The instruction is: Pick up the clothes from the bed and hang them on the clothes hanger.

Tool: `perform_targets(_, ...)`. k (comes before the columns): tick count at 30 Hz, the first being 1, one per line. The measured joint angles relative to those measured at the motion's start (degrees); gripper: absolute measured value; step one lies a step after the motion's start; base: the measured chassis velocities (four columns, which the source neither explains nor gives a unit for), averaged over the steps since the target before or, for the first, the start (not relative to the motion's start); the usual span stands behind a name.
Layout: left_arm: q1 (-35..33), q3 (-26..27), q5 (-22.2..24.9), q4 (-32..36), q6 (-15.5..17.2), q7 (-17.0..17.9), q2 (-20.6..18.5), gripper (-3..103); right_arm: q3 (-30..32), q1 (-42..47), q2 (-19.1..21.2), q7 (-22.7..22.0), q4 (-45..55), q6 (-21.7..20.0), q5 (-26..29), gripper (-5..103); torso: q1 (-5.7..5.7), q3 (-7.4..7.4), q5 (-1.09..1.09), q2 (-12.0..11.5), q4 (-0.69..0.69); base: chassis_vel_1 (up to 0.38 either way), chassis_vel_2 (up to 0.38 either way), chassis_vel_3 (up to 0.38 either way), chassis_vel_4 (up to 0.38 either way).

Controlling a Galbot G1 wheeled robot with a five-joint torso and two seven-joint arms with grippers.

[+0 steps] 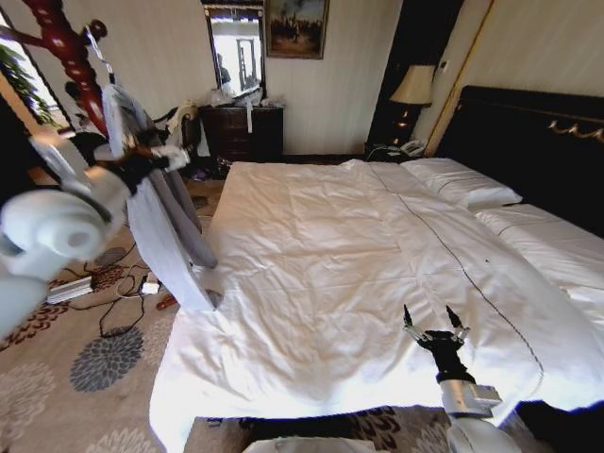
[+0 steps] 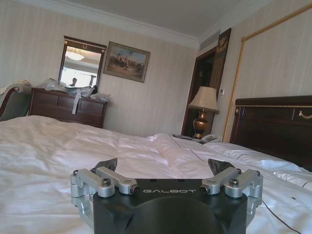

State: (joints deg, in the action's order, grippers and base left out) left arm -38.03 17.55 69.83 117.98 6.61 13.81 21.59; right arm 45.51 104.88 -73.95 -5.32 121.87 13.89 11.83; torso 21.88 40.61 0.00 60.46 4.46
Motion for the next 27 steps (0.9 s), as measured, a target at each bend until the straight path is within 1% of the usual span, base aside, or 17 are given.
perform_targets(1, -2.43, 0.97, -1.32, 0.24, -1.21, -0.04, 1.18, 100, 0.00, 0.00, 0.00, 0.00, 0.00, 0.00, 0.00, 100, 0.00, 0.00, -0.01, 0.00, 0.00, 0.000, 0.000, 0.000, 0.000)
perform_targets(2, -2.43, 0.97, -1.32, 0.24, -1.21, -0.04, 1.18, 100, 0.00, 0.00, 0.00, 0.00, 0.00, 0.00, 0.00, 100, 0.00, 0.00, -0.01, 0.00, 0.00, 0.000, 0.000, 0.000, 0.000)
perform_targets(3, -4.62, 1.91, -2.52, 0.51, -2.30, -0.24, 2.23, 100, 0.00, 0.00, 0.00, 0.00, 0.00, 0.00, 0.00, 100, 0.00, 0.00, -0.02, 0.00, 0.00, 0.000, 0.000, 0.000, 0.000)
perform_targets(5, -12.06, 5.23, -5.82, 1.73, -4.83, -1.25, 5.56, 100, 0.00, 0.00, 0.00, 0.00, 0.00, 0.00, 0.00, 100, 0.00, 0.00, 0.00, 0.00, 0.02, 0.000, 0.000, 0.000, 0.000)
perform_targets(6, -14.46, 6.29, -6.68, 2.19, -5.33, -1.73, 6.56, 100, 0.00, 0.00, 0.00, 0.00, 0.00, 0.00, 0.00, 100, 0.00, 0.00, -0.01, 0.00, 0.02, 0.000, 0.000, 0.000, 0.000)
perform_targets(8, -16.70, 7.29, -7.44, 2.60, -5.79, -2.20, 7.48, 100, 0.00, 0.00, 0.00, 0.00, 0.00, 0.00, 0.00, 100, 0.00, 0.00, -0.02, 0.00, 0.01, 0.000, 0.000, 0.000, 0.000)
perform_targets(9, -19.23, 8.60, -8.38, 3.08, -6.22, -2.71, 8.41, 100, 0.00, 0.00, 0.01, 0.00, 0.00, 0.00, 0.00, 100, 0.00, 0.00, -0.02, 0.00, 0.00, 0.000, 0.000, 0.000, 0.000)
perform_targets(11, -28.03, 13.49, -12.07, 4.73, -7.74, -5.06, 11.82, 100, 0.00, 0.00, 0.00, 0.00, 0.00, 0.00, 0.00, 100, -0.01, 0.00, -0.01, 0.00, 0.00, 0.000, 0.000, 0.000, 0.000)
perform_targets(12, -28.03, 13.49, -12.07, 4.73, -7.74, -5.06, 11.82, 100, 0.00, 0.00, 0.00, 0.00, 0.00, 0.00, 0.00, 100, -0.01, 0.00, -0.01, 0.00, 0.00, 0.000, 0.000, 0.000, 0.000)
perform_targets(16, -39.56, 19.31, -17.72, 6.90, -10.66, -6.93, 17.78, 100, -0.01, 0.00, 0.00, 0.00, 0.00, 0.00, 0.00, 100, -0.01, 0.00, 0.00, 0.00, 0.00, 0.000, 0.000, 0.000, 0.000)
perform_targets(17, -39.56, 19.31, -17.72, 6.90, -10.66, -6.93, 17.78, 100, -0.01, 0.00, 0.00, 0.00, 0.00, 0.00, 0.00, 100, -0.01, 0.00, 0.00, 0.00, 0.00, 0.000, 0.000, 0.000, 0.000)
perform_targets(18, -43.04, 20.30, -19.86, 7.56, -11.62, -7.71, 19.79, 100, 0.00, 0.00, 0.00, 0.00, 0.00, 0.00, 0.00, 100, -0.01, 0.00, -0.01, 0.00, 0.00, 0.000, 0.000, 0.000, 0.000)
perform_targets(19, -44.81, 20.70, -21.15, 7.92, -12.25, -8.17, 20.99, 100, 0.00, 0.00, 0.00, 0.00, 0.00, 0.00, 0.00, 100, -0.01, 0.00, 0.00, 0.00, 0.00, 0.000, 0.000, 0.000, 0.000)
perform_targets(21, -49.37, 21.79, -26.09, 8.85, -14.19, -9.59, 25.49, 100, 0.01, 0.00, 0.00, 0.00, 0.00, 0.00, 0.00, 100, -0.01, -0.01, 0.00, 0.00, 0.00, 0.000, 0.000, 0.000, 0.000)
perform_targets(22, -49.37, 21.79, -26.09, 8.85, -14.19, -9.59, 25.49, 100, 0.01, 0.00, 0.00, 0.00, 0.00, 0.00, 0.00, 100, -0.01, -0.01, 0.00, 0.00, 0.00, 0.000, 0.000, 0.000, 0.000)
perform_targets(24, -53.13, 22.75, -30.29, 10.02, -15.71, -10.53, 30.57, 100, 0.00, 0.00, 0.00, 0.00, 0.00, 0.00, 0.00, 100, -0.01, 0.00, 0.01, 0.00, 0.01, 0.000, 0.000, 0.000, 0.000)
perform_targets(27, -57.67, 23.73, -34.69, 10.88, -17.07, -11.87, 36.41, 100, 0.00, 0.00, 0.00, 0.00, 0.00, 0.00, 0.00, 100, -0.01, -0.01, 0.01, 0.00, -0.01, 0.000, 0.000, 0.000, 0.000)
